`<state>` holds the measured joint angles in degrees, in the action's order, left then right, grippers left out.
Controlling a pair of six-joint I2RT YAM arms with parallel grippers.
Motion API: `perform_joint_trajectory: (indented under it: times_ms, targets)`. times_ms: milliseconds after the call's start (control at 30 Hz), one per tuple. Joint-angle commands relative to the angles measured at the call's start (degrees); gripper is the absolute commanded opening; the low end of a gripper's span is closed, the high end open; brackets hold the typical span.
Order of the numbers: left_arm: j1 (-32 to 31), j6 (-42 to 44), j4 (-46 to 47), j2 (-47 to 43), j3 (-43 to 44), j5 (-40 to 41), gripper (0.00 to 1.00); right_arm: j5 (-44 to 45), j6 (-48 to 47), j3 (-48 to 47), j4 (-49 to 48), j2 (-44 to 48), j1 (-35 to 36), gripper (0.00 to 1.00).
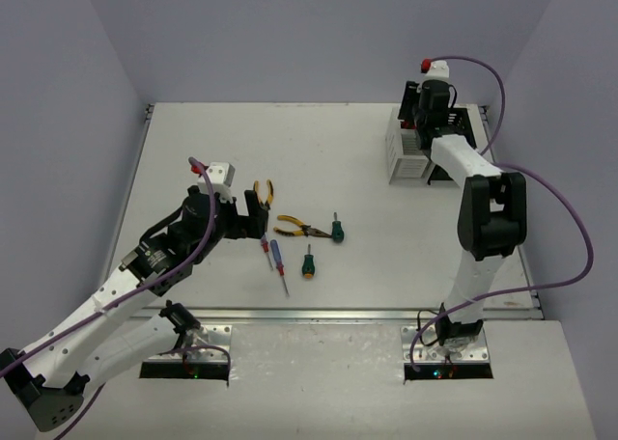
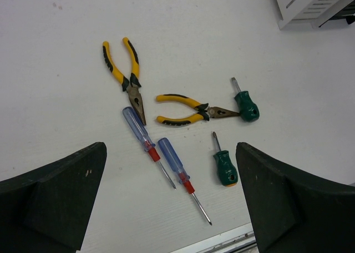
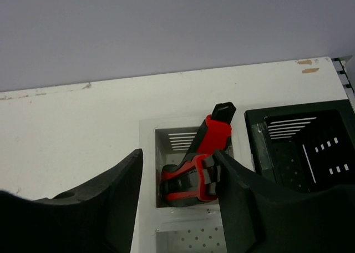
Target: Sort the tools into containers
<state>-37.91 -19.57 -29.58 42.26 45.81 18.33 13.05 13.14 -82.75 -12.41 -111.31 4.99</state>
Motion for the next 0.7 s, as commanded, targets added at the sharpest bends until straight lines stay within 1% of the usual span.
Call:
perform_joint_trajectory:
  times_ms: [0, 67, 133, 200, 233, 267, 433, 667]
  targets:
    - [-0.15, 0.58, 2.25, -0.86, -0.19, 0.19, 1.00, -0.39, -1.50, -3.92, 1.86, 3.62, 0.02, 0.47]
    - [-0.23, 0.54, 2.12, -0.86, -0.28, 0.13, 1.00, 0.22, -1.84, -5.00, 4.48, 2.38, -0.11, 0.33]
    - [-0.23, 0.49, 2.04, -0.86, -0.28, 0.13, 1.00, 0.16, -1.89, -4.95, 4.80, 1.84, -0.19, 0.21]
    - [-0.15, 0.49, 2.00, -0.78, -0.29, 0.23, 1.00, -0.47, -2.06, -4.18, 4.85, 1.36, -0.25, 0.05]
    - [-0.15, 0.49, 2.06, -0.77, -0.37, 0.30, 1.00, -0.53, -2.08, -4.19, 4.85, 1.34, -0.25, 0.05]
    - [-0.16, 0.49, 1.99, -0.68, -0.36, 0.31, 1.00, -0.96, -2.28, -4.41, 4.88, 1.14, -0.24, 0.00]
    - [-0.19, 0.49, 1.90, -0.25, -0.24, 0.48, 1.00, -3.01, -4.25, -7.77, 6.96, -1.22, -0.29, 0.00]
    - [-0.23, 0.41, 1.88, -0.25, -0.28, 0.66, 1.00, -5.47, -8.00, -4.87, 6.20, -3.81, -0.84, 0.00]
